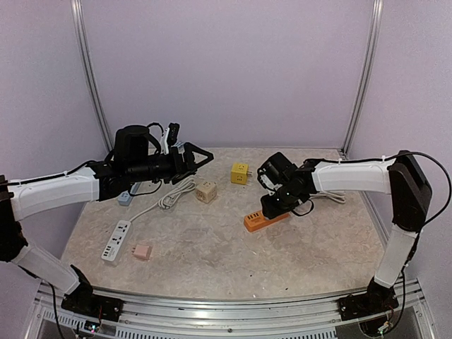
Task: Insert the plug
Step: Insert the plug into the socket.
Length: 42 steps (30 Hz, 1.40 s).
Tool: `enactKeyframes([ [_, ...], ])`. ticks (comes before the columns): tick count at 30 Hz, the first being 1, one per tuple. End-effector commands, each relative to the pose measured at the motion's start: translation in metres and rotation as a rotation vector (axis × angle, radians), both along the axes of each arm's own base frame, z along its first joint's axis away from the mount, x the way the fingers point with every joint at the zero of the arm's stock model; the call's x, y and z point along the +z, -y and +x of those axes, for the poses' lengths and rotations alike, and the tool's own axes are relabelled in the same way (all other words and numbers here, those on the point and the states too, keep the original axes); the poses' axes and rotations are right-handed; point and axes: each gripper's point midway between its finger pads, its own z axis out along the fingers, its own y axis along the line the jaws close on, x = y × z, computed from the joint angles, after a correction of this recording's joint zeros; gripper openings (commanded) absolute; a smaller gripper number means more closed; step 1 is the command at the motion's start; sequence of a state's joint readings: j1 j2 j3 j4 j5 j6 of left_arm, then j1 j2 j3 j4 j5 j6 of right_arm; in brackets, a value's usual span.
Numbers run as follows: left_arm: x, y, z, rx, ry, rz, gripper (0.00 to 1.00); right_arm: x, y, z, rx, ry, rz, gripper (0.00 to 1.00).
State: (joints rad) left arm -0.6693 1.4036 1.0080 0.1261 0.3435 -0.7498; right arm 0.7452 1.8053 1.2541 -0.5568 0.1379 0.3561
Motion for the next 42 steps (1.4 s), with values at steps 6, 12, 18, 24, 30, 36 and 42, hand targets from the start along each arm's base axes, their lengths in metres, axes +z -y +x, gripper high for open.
enactKeyframes([
  [6,-0.005,0.006,0.001,-0.022,0.005,-0.003,0.99,-0.004,0.003,0.005,-0.014,-0.013,-0.008,0.18],
  [12,-0.006,0.007,0.001,-0.021,0.004,-0.010,0.99,0.008,0.003,0.009,-0.014,0.006,-0.009,0.31],
  [18,-0.007,0.008,0.002,-0.025,0.004,-0.013,0.99,0.014,0.002,0.013,-0.016,0.019,-0.014,0.37],
  [24,-0.006,0.007,0.002,-0.023,0.006,-0.012,0.99,0.007,0.001,0.012,-0.005,0.004,-0.025,0.36],
  [30,-0.005,0.006,0.003,-0.021,0.007,-0.012,0.99,0.001,0.000,0.007,-0.005,-0.028,-0.024,0.29],
  [36,-0.005,0.005,0.003,-0.024,0.008,-0.013,0.99,0.003,0.006,0.003,-0.012,-0.049,-0.048,0.28],
  [42,-0.005,0.002,0.004,-0.029,0.006,-0.013,0.99,0.009,0.007,-0.002,-0.019,-0.069,-0.042,0.28],
])
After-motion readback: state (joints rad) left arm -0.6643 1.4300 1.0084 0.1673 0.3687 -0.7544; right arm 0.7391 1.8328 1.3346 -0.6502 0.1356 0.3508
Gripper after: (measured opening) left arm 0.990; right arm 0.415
